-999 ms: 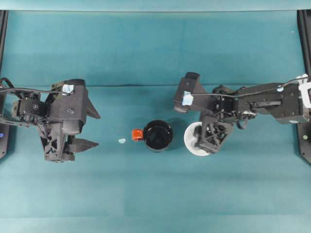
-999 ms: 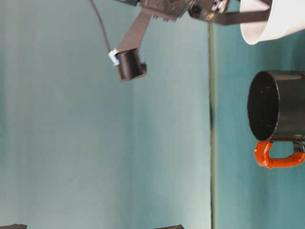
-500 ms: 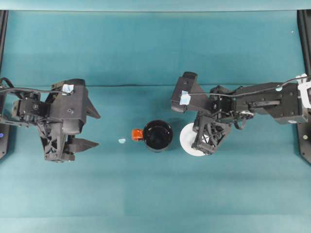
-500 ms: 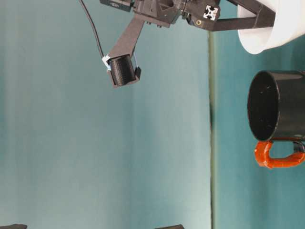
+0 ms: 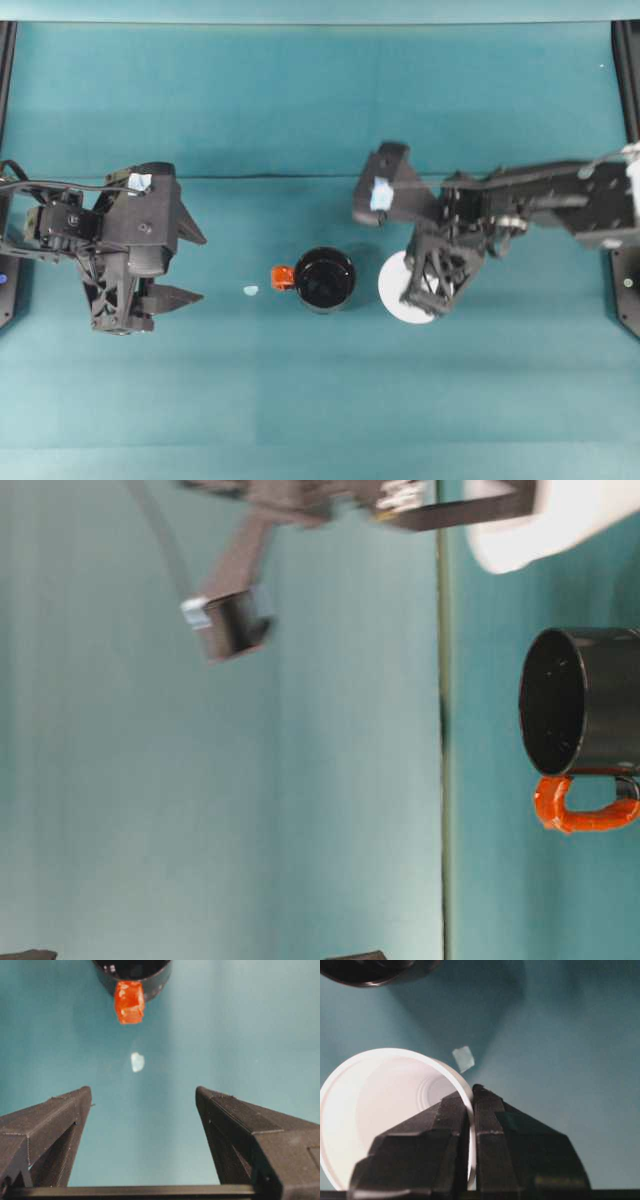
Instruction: Put the paper cup into the moved red handle cup holder.
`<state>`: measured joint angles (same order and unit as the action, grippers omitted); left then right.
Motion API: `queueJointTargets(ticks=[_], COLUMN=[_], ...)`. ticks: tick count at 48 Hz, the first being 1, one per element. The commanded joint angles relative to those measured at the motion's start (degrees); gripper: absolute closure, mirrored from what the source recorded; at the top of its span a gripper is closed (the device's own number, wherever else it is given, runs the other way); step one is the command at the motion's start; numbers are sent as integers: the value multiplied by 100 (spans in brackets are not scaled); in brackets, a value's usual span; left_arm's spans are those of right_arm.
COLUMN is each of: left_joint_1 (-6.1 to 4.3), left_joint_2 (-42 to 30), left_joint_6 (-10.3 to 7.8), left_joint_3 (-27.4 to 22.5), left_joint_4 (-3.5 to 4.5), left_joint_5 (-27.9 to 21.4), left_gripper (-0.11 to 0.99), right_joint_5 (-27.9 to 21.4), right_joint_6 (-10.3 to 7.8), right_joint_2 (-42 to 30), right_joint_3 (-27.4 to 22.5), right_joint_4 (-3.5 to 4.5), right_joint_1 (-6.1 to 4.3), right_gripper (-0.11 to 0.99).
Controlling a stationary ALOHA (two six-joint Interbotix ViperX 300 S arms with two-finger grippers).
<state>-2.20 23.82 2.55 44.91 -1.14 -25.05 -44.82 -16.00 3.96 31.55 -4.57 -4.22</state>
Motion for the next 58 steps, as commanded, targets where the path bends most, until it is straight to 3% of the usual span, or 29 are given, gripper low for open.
queueJointTargets(ticks=[1, 10, 27, 42, 58], left_joint_1=[-9, -9, -44, -44, -44], left_joint_2=[62, 62, 62, 62, 62], left_joint_6=[0, 0, 9, 9, 9], left_joint_3=[-53, -53, -53, -53, -53], left_joint_4=[-9, -18, -18, -9, -18], left_joint_5=[18, 18, 18, 18, 26], left_gripper=[-3, -3, -3, -3, -3], right_joint_5=[-396, -817, -272, 9, 431], right_joint_6=[-44, -70, -35, -35, -26], right_joint_2=[712, 650, -26, -501, -870], right_joint_3=[-422, -967, -1828, -1881, -1696], right_joint_4=[-18, -26, -9, -9, 70], right_joint_1=[-44, -53, -62, -53, -53], right_gripper=[97, 97, 97, 97, 97])
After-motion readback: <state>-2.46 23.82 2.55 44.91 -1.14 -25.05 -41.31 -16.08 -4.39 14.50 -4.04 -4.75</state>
